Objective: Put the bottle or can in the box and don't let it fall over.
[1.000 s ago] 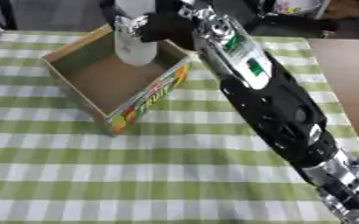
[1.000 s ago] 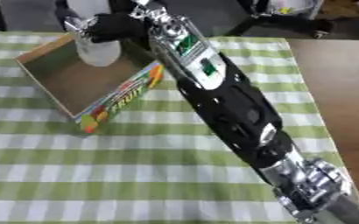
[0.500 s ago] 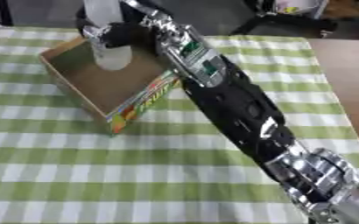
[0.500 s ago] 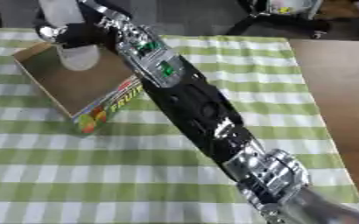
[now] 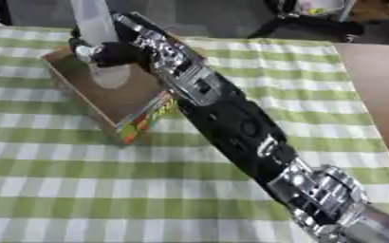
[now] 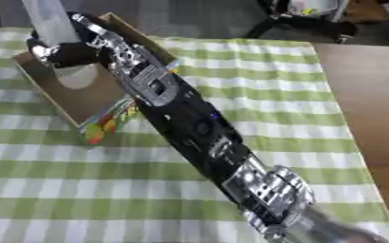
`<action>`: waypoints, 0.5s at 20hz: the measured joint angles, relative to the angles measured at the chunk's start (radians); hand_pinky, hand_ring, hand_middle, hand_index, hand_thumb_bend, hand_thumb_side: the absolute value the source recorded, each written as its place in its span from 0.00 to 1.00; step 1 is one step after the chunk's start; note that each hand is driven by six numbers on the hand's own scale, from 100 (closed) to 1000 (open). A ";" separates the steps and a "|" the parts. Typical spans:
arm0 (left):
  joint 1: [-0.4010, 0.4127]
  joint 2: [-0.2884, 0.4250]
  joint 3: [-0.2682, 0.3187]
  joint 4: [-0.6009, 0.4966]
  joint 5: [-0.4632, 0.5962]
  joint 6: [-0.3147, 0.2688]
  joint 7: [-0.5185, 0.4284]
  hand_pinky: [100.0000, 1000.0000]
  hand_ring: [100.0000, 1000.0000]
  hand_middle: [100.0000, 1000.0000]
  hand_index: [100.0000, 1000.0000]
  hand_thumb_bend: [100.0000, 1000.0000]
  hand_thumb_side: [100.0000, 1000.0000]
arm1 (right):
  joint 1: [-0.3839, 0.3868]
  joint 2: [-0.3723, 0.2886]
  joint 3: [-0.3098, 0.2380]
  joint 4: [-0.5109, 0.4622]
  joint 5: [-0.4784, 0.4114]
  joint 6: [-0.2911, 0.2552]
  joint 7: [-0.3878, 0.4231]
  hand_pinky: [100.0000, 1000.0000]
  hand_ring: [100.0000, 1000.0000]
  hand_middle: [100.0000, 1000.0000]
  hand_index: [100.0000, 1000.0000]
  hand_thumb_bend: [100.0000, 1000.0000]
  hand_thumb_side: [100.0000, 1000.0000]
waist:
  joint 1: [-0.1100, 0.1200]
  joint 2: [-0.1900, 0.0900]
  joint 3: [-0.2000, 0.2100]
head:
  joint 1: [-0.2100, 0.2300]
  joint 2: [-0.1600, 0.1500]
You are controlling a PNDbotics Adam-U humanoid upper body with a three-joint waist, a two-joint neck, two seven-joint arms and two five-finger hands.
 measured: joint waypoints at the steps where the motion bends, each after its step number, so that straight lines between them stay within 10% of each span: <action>1: 0.000 0.000 0.000 0.000 0.000 0.000 0.000 0.94 0.82 0.94 0.84 0.02 0.83 | 0.000 0.000 0.002 0.000 0.022 -0.022 0.026 1.00 1.00 1.00 1.00 0.00 0.49 | 0.000 0.000 0.000 | 0.000 0.000; 10: 0.000 0.000 0.000 0.000 0.000 0.002 -0.003 0.94 0.82 0.94 0.84 0.02 0.83 | 0.002 -0.001 -0.016 0.039 0.222 -0.113 0.165 1.00 1.00 1.00 1.00 0.00 0.60 | 0.000 0.000 -0.001 | 0.000 -0.004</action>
